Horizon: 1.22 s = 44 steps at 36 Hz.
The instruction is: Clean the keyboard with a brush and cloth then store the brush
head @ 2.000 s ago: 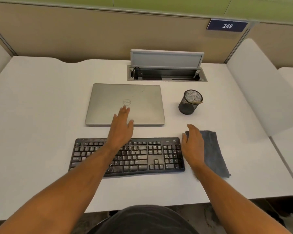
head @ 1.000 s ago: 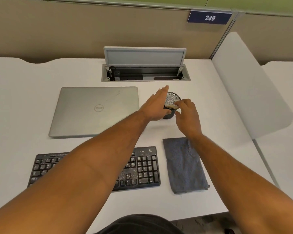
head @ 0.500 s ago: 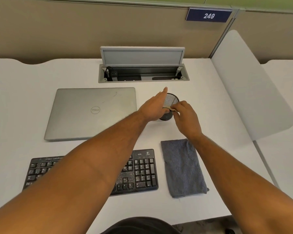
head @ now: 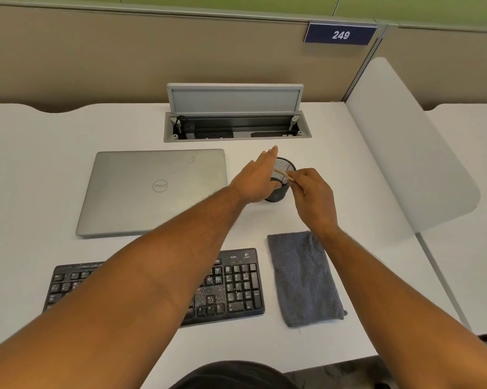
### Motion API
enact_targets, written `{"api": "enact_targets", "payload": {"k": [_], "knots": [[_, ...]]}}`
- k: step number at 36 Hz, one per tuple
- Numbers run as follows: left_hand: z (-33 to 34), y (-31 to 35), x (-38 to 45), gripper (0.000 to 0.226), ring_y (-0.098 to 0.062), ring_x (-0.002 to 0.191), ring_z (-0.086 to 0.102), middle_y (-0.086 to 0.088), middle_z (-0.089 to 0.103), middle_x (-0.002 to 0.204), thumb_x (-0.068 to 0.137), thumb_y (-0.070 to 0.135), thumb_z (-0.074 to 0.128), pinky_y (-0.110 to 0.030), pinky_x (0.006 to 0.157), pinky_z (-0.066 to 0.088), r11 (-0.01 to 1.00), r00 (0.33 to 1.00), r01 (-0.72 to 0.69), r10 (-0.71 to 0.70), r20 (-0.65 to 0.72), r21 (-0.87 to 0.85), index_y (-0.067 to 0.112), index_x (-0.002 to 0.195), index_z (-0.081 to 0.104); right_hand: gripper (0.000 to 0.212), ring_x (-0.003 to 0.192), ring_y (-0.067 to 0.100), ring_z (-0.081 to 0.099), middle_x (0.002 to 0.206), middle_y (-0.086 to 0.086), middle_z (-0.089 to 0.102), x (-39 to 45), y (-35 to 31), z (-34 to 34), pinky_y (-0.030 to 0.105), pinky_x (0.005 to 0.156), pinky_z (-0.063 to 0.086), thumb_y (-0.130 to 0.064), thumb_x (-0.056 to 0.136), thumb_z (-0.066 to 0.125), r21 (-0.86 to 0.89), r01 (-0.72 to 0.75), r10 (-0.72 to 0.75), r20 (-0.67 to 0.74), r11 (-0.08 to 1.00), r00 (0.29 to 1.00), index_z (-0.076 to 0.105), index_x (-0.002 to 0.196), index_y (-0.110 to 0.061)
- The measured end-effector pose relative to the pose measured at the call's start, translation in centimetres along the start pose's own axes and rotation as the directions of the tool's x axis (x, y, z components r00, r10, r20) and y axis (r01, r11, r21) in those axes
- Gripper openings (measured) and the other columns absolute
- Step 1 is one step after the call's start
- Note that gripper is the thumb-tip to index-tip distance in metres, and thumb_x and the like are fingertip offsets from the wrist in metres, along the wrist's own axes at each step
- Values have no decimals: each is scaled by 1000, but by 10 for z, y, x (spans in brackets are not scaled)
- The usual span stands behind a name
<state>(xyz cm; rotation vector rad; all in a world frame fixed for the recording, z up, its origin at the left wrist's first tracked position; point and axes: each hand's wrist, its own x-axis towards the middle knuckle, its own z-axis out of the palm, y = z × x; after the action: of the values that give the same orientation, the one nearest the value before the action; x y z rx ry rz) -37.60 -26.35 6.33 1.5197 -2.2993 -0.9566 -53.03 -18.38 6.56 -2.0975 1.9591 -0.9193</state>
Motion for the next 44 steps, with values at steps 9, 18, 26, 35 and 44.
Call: {"api": "enact_targets", "payload": {"k": [9, 18, 26, 35, 44], "knots": [[-9, -10, -23, 90, -22, 158, 4, -2, 1, 172, 101, 29, 63, -42, 126, 13, 999, 999, -32, 33, -35, 23, 18, 164, 0, 26, 110, 17, 68, 125, 5, 73, -19, -15, -4, 28, 100, 54, -12, 104, 62, 117, 10, 9, -161, 993, 987, 70, 128, -6], [-24, -37, -70, 82, -19, 158, 4, 3, -6, 171, 105, 37, 55, -39, 125, 15, 999, 997, -14, 17, -71, 42, 22, 164, 1, 22, 100, 15, 69, 119, 1, 74, -38, -62, -7, 23, 86, 55, -12, 106, 58, 354, -85, 199, -299, 931, 933, 67, 126, -10], [-39, -77, -134, 75, -14, 157, 8, 7, -1, 171, 106, 35, 53, -38, 127, 16, 998, 990, 16, -24, -138, -63, 25, 164, 6, 11, 95, 7, 71, 100, -13, 74, -64, -117, 16, 20, 82, 56, -11, 100, 67, 582, -193, 365, -193, 790, 911, 69, 108, -19], [-55, -141, -200, 67, -9, 155, 14, 10, 9, 170, 107, 32, 52, -25, 120, 13, 984, 967, 120, -146, -211, -130, 26, 164, 17, 15, 87, 7, 69, 90, -18, 72, -89, -162, 55, 17, 76, 54, -9, 95, 72, 642, -332, 390, 56, 691, 919, 67, 98, -23], [-61, -205, -282, 47, -5, 143, 38, 12, 42, 157, 108, 23, 50, -19, 114, 25, 916, 857, 235, -354, -374, -326, 28, 154, 44, 16, 88, 7, 67, 91, -14, 71, -100, -210, 84, 22, 80, 54, -6, 95, 68, 633, -371, 302, 220, 680, 928, 64, 95, -21]]}}
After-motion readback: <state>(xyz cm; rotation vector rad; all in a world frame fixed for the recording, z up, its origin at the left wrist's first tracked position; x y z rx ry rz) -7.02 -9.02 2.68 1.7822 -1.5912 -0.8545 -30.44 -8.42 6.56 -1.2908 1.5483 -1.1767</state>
